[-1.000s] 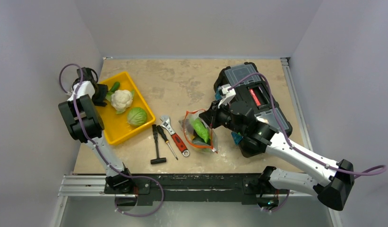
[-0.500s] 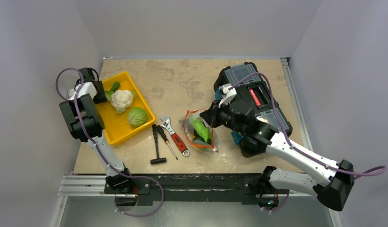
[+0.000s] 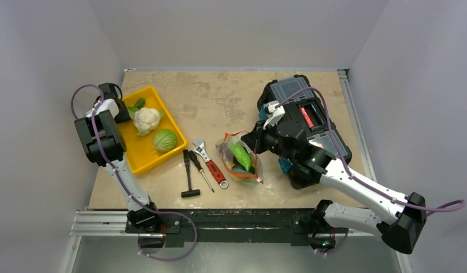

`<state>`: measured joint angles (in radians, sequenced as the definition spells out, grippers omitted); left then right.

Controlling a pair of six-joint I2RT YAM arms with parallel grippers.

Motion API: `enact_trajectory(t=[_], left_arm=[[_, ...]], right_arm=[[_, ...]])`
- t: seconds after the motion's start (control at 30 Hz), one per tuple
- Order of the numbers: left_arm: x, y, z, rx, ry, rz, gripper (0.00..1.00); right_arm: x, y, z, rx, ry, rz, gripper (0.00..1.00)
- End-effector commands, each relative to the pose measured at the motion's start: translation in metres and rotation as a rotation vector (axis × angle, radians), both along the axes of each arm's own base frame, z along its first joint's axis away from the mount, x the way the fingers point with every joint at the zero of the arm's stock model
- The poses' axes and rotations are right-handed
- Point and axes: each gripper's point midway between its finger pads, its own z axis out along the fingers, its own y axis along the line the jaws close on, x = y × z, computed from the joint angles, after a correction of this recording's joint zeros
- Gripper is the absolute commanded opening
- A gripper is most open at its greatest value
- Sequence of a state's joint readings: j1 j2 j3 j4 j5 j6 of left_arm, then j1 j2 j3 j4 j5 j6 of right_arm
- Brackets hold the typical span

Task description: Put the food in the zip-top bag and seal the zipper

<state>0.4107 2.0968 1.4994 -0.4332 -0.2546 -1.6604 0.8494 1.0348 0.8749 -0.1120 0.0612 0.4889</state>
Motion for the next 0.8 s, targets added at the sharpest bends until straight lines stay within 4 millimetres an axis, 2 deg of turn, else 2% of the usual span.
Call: enact_trajectory(t=[0.0, 0.1, 0.27, 0.47, 0.77], left_arm=[[0.003, 0.011, -0.012, 0.037, -0.018, 0.013, 0.31], [0.004, 0.011, -0.007, 0.064, -0.032, -0.018, 0.15], [0.002, 0.006, 0.011, 0.088, -0.071, -0.07, 0.03], [-0.017, -0.013, 0.048, 0.099, -0.16, -0.118, 0.0], [-0.074, -0.035, 0.124, 0.244, -0.212, -0.212, 0.0]], right_arm=[[0.005, -0.001, 0.023, 0.03, -0.045, -0.012, 0.0], [0.004, 0.001, 0.024, 0.036, -0.042, -0.004, 0.0], [0.002, 0.003, 0.027, 0.05, -0.036, 0.002, 0.0], [0.001, 0.003, 0.026, 0.062, -0.025, 0.005, 0.0], [0.001, 0.008, 0.016, 0.038, 0.017, 0.015, 0.0]])
